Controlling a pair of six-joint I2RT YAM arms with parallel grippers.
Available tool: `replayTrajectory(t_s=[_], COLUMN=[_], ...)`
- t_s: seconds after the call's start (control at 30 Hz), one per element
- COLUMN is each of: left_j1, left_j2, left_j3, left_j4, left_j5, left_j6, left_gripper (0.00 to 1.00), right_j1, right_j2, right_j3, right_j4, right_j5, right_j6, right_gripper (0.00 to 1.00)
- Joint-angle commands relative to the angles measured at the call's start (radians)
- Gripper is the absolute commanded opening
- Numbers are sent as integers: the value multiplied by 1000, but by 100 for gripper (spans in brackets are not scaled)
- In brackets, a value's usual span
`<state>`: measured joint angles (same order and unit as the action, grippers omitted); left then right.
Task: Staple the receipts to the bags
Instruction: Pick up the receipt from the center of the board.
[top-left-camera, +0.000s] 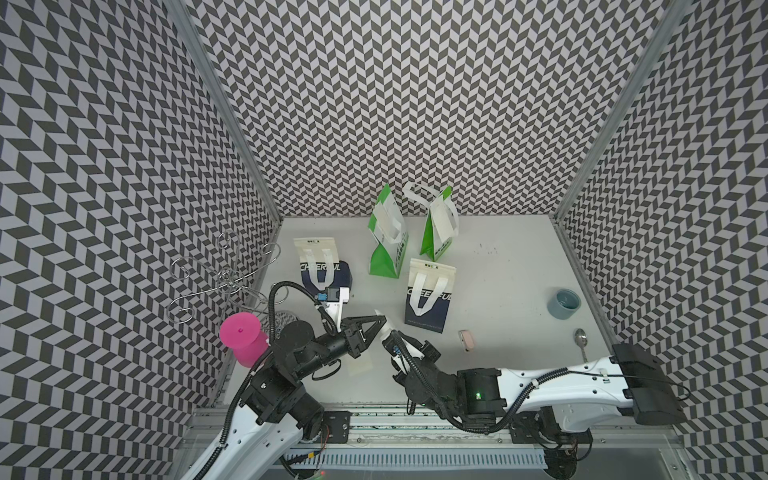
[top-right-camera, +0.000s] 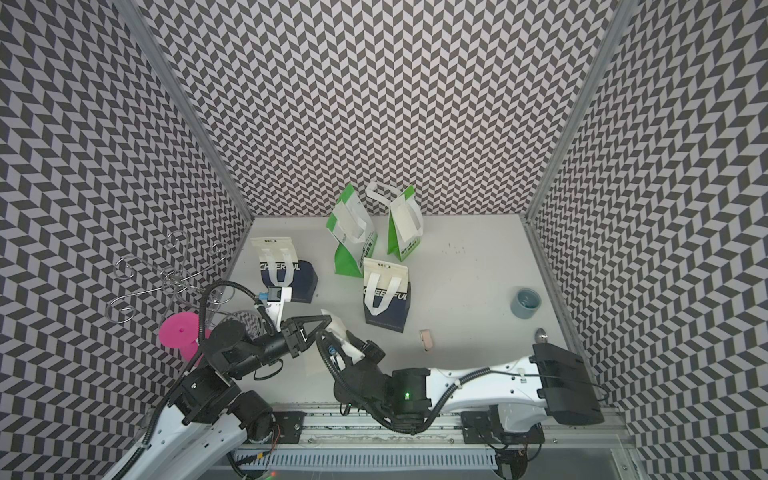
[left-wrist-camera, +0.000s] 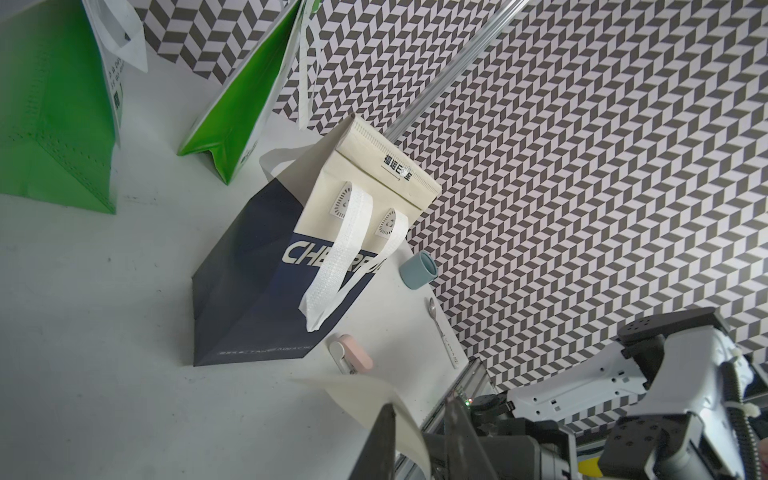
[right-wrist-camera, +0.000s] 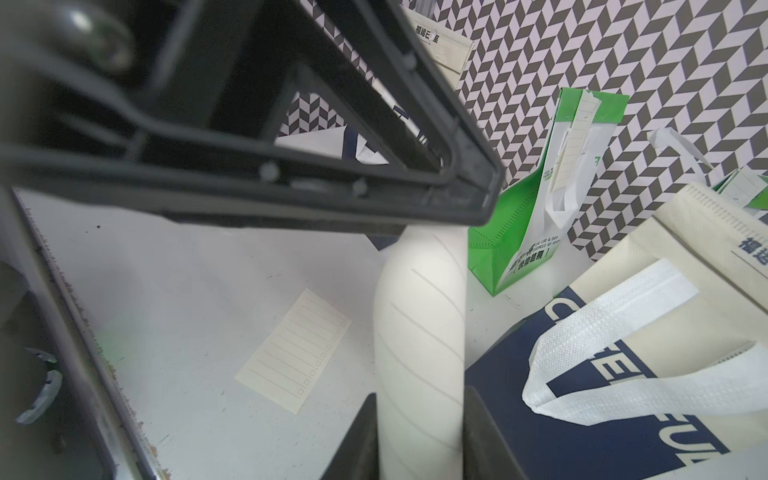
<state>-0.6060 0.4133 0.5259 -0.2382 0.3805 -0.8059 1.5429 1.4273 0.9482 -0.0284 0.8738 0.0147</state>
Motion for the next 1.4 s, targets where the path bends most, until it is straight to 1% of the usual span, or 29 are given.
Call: replayTrajectory(t_s=[0.0, 0.07, 0.17, 0.23, 0.27, 0.33, 0.37, 0.43, 0.47, 0.5, 0.57, 0.6, 0.7, 0.73, 0.8, 0.9, 1.03, 1.1, 1.17, 1.37], left_j1=[3, 3, 3, 5, 5, 5, 5, 6, 6, 6, 6, 6, 6, 7, 6, 6, 6, 6, 6, 6], left_j2=[5, 10, 12, 13, 13, 8, 6, -4, -8, -14, -19, -23, -39, -45, -47, -41, -39, -38, -34, -25], left_j3=[-7, -9, -10, -9, -7, 9, 17, 25, 25, 25, 19, 17, 11, 11, 7, 0, -3, -4, -5, -7], left_j4=[34, 40, 49, 57, 60, 53, 53, 68, 89, 104, 162, 185, 251, 268, 303, 347, 356, 345, 340, 332], left_j5=[4, 6, 9, 15, 17, 14, 13, 28, 44, 62, 131, 165, 246, 271, 325, 390, 414, 410, 408, 394], left_j6=[-2, 1, 6, 14, 25, 64, 83, 124, 141, 158, 183, 194, 219, 224, 225, 217, 217, 220, 220, 220], left_gripper=[19, 13, 1, 0, 0, 0, 0, 0, 0, 0, 0, 0, 0, 0, 0, 0, 0, 0, 0, 0], right_j1=[13, 14, 17, 17, 18, 19, 19, 19, 16, 11, -19, -48, -200, -245, -307, -373, -414, -416, -417, -417], right_j2=[-1, -5, -15, -24, -32, -64, -87, -159, -200, -252, -350, -400, -507, -534, -559, -548, -518, -505, -489, -454], right_j3=[20, 18, 11, 5, 2, -5, -12, -43, -63, -86, -142, -156, -186, -194, -194, -179, -182, -177, -165, -148], right_j4=[48, 50, 57, 58, 57, 42, 37, 34, 38, 50, 100, 97, 94, 101, 110, 120, 195, 231, 241, 253], right_j5=[42, 42, 34, 28, 22, -4, -18, -76, -111, -167, -334, -424, -747, -835, -970, -1094, -1219, -1263, -1280, -1290], right_j6=[-22, -21, -18, -15, -11, 5, 16, 45, 61, 70, 81, 119, 216, 235, 257, 277, 307, 314, 314, 318], right_gripper=[32, 32, 35, 40, 43, 58, 64, 72, 74, 77, 81, 82, 84, 84, 84, 83, 78, 71, 63, 34])
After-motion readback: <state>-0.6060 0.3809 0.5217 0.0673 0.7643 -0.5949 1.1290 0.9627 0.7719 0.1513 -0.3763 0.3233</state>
